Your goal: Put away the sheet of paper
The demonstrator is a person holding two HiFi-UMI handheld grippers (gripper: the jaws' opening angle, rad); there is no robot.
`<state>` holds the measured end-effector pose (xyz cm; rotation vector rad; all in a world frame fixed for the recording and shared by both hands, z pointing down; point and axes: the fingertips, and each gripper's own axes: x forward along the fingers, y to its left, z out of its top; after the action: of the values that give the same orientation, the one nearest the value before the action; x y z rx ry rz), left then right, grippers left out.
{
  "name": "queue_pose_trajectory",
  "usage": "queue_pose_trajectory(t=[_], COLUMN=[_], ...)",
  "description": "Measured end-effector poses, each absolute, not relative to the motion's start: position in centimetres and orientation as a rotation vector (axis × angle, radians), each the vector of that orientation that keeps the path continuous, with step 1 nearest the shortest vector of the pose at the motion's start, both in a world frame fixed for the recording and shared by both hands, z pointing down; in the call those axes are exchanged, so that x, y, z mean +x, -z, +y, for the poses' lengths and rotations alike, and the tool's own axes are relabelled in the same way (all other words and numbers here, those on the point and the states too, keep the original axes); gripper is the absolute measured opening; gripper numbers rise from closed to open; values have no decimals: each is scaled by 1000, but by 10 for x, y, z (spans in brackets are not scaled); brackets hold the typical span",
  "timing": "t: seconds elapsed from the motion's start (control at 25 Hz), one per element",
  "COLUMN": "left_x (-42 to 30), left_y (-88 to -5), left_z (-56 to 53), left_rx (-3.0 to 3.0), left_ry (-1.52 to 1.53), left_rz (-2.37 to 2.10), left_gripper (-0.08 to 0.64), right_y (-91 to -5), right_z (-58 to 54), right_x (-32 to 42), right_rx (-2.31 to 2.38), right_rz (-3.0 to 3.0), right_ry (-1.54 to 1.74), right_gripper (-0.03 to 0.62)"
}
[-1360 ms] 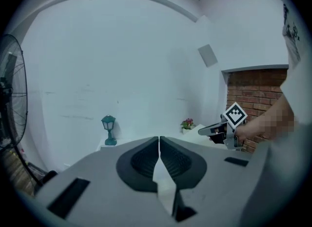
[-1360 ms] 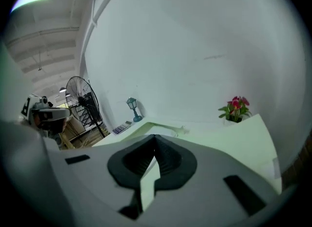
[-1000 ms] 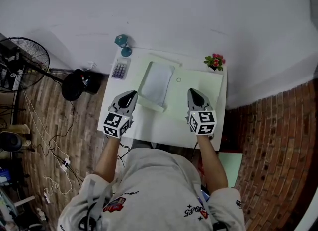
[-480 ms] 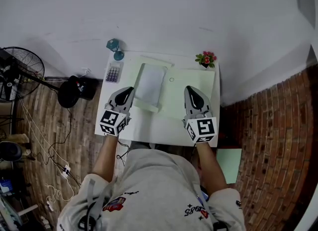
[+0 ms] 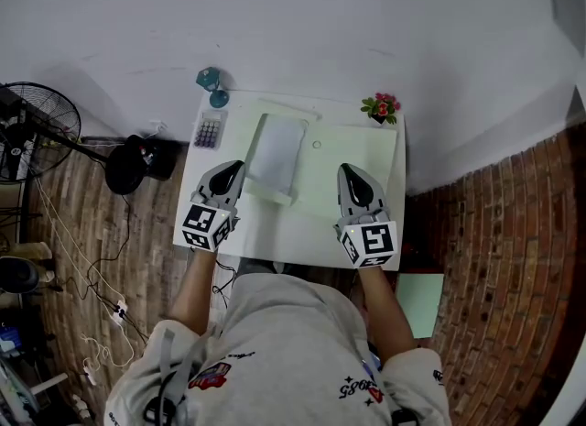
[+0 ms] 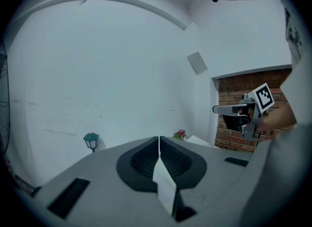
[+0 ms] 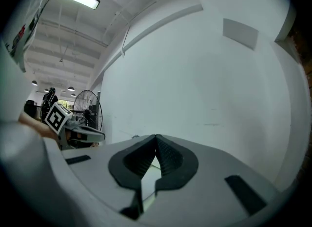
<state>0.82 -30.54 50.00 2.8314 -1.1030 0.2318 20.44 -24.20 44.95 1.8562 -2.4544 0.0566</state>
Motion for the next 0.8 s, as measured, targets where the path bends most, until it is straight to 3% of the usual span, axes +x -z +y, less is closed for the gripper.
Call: queue_pose_trajectory(t=[0.8], left_x=[15], left_y=[-510], left_z=[-303], left_rx=[2807], left_ry=[-264], left_rz=[-1097], left_gripper=[28], right_y=[-460], right_z=[-240], right_x=[207], right_rx=[1846], right_rz=[-2453], right_ry=[-67], right_gripper=[-6])
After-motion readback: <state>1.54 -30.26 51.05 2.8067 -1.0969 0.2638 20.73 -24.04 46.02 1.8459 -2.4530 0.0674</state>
